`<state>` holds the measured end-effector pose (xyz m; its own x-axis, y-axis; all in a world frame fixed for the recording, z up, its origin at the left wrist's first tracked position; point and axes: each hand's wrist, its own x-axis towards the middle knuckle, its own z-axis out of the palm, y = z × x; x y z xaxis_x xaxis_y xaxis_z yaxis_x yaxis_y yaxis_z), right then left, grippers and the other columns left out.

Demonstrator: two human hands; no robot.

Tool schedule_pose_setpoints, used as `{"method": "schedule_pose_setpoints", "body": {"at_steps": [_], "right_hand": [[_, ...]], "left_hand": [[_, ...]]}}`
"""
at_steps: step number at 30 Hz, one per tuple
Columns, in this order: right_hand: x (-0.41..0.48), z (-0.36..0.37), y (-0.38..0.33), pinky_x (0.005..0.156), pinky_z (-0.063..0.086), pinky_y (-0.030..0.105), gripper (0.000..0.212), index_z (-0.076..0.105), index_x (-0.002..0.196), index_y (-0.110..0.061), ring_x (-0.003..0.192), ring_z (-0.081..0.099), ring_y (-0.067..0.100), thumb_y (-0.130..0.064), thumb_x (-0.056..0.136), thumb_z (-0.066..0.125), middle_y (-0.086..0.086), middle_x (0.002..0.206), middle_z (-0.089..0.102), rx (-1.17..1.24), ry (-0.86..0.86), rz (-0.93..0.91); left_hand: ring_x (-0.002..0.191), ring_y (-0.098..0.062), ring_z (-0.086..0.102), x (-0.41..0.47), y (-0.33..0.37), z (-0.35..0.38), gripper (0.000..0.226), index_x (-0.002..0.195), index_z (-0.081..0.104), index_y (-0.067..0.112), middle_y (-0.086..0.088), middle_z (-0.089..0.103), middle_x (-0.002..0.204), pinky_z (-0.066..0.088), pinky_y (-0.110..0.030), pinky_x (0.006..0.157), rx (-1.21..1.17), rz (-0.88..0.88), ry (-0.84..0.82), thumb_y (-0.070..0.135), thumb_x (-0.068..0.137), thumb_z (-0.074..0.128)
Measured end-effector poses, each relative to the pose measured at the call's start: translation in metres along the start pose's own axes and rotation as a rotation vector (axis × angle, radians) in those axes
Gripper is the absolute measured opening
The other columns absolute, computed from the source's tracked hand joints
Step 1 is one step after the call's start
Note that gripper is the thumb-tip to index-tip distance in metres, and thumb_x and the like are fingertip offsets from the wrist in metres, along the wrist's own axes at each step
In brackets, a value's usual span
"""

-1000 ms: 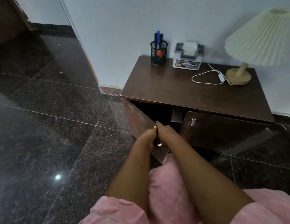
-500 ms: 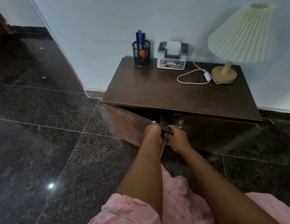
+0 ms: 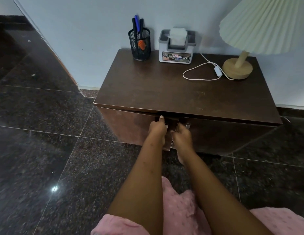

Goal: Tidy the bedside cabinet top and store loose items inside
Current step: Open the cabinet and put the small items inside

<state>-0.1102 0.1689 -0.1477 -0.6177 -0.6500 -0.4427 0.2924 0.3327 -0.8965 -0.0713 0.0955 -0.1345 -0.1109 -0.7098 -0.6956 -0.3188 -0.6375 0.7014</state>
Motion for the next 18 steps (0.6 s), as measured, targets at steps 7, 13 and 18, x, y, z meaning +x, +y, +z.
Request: {"method": "schedule_pose_setpoints", "body": {"at_steps": [7,13,18], "right_hand": [[-0.001,0.015,-0.003,0.093,0.052,0.043,0.061,0.029,0.145,-0.019,0.111,0.06,0.022,-0.012,0.091,0.054,0.01,0.134,0.054,0.123,-0.025,0.062],[-0.002,0.016,-0.006,0.092,0.052,0.044,0.06,0.021,0.148,-0.024,0.114,0.058,0.026,-0.011,0.095,0.047,0.01,0.136,0.051,0.187,-0.073,0.093],[-0.004,0.013,-0.009,0.088,0.051,0.043,0.039,0.041,0.13,-0.023,0.108,0.061,0.027,-0.005,0.095,0.044,0.012,0.125,0.059,0.221,-0.109,0.067]], "left_hand": [[0.114,-0.033,0.055,-0.005,-0.001,0.003,0.046,0.131,0.043,-0.002,-0.02,0.054,0.127,0.046,-0.038,0.091,-0.044,0.059,-0.129,0.031,0.099,0.04],[0.113,-0.033,0.055,-0.007,-0.002,0.004,0.039,0.127,0.046,0.0,-0.021,0.055,0.124,0.045,-0.046,0.099,-0.047,0.104,-0.165,0.026,0.098,0.041],[0.114,-0.033,0.055,-0.009,-0.005,0.003,0.035,0.122,0.049,0.0,-0.021,0.057,0.122,0.045,-0.047,0.099,-0.038,0.155,-0.183,0.025,0.098,0.042]]}}
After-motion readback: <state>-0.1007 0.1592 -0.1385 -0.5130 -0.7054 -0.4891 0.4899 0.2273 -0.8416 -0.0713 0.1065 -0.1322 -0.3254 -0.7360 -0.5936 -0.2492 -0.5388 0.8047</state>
